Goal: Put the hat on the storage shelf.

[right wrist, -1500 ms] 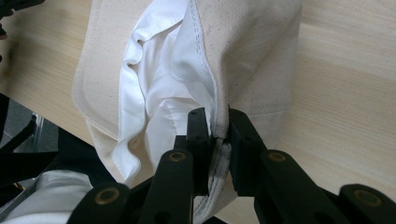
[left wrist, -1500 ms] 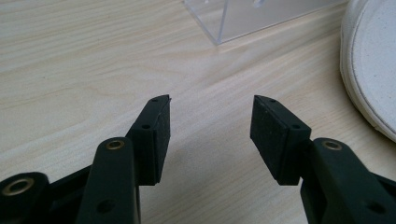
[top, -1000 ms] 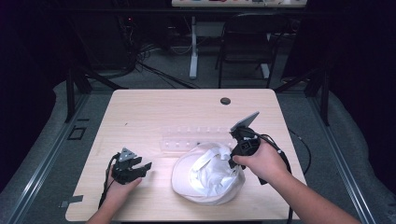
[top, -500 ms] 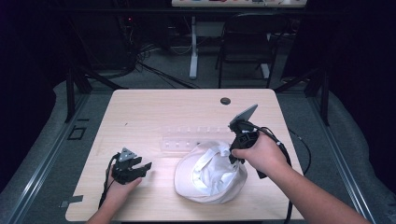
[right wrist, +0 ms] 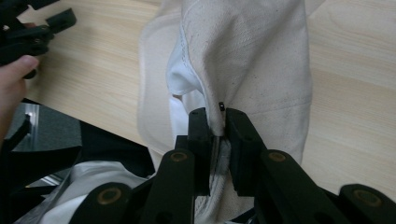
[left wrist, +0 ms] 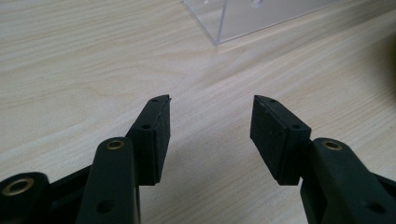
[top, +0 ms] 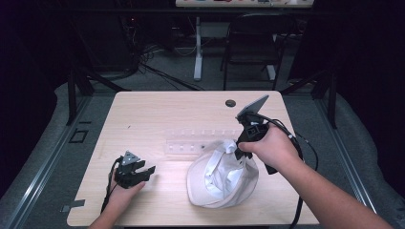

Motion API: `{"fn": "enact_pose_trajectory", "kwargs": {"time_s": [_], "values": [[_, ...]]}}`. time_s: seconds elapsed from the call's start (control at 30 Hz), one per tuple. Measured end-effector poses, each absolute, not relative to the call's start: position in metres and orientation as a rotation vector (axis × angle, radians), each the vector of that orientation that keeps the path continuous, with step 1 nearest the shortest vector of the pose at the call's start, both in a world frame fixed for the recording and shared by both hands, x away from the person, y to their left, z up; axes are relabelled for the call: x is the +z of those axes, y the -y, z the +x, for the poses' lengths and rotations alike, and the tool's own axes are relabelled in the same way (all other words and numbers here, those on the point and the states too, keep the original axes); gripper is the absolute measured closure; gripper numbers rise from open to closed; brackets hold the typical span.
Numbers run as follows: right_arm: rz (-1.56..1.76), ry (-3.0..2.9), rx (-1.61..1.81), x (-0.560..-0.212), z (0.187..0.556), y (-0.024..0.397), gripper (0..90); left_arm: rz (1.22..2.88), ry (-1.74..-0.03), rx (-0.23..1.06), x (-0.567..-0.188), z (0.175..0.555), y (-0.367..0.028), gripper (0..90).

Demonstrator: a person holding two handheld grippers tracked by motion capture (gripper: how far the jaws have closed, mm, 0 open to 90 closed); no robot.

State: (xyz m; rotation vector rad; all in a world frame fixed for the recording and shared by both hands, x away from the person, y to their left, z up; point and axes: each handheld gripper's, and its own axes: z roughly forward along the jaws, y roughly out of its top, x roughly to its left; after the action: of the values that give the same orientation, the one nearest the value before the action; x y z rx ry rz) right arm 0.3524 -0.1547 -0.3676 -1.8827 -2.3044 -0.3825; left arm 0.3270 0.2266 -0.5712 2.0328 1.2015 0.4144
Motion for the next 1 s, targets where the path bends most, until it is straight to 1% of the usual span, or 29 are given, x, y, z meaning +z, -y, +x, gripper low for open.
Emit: {"fn": "enact_pose_trajectory", "kwargs": {"time_s": [0.3, 0.67, 1.0], "values": [[-1.856, 2.174, -0.467, -0.357, 0.356, 0.169, 81.2, 2.037, -1.199, 0.415, -0.571, 0.327, -0.227, 48.4], [-1.76, 1.887, -0.659, -0.367, 0.36, 0.193, 81.5, 2.044, -1.196, 0.41, -0.571, 0.327, -0.226, 48.4], [-1.658, 1.755, -0.808, -0.363, 0.36, 0.206, 81.7, 2.035, -1.198, 0.417, -0.572, 0.327, -0.225, 48.4]]}}
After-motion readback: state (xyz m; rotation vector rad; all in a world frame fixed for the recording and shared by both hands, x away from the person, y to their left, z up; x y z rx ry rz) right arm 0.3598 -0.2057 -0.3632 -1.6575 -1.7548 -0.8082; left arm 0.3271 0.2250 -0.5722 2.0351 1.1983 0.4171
